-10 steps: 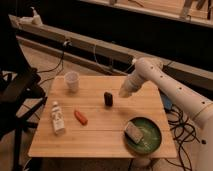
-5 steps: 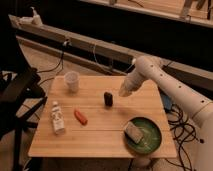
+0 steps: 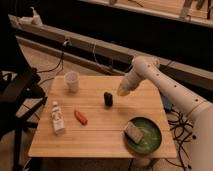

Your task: Knock the eraser over

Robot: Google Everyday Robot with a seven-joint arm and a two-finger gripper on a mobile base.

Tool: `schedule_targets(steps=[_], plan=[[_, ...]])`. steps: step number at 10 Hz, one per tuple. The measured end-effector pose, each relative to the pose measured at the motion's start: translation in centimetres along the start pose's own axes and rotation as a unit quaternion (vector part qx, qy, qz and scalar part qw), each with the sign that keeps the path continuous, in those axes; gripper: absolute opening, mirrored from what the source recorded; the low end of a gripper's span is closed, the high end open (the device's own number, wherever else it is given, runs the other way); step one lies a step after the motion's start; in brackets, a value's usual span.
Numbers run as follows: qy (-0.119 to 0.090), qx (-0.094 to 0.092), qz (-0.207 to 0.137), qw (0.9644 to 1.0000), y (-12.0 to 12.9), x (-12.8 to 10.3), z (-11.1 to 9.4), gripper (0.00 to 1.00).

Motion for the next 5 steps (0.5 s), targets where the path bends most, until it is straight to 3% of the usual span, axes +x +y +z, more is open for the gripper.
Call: schedule_targets(steps=[2,5], plan=[[0.001,-0.001,-0.004,1.0,0.0,-0.6,-1.0,0.27],[-0.001,-0.007,-0.001,1.0,0.6,-0.3,0.7,0.27]])
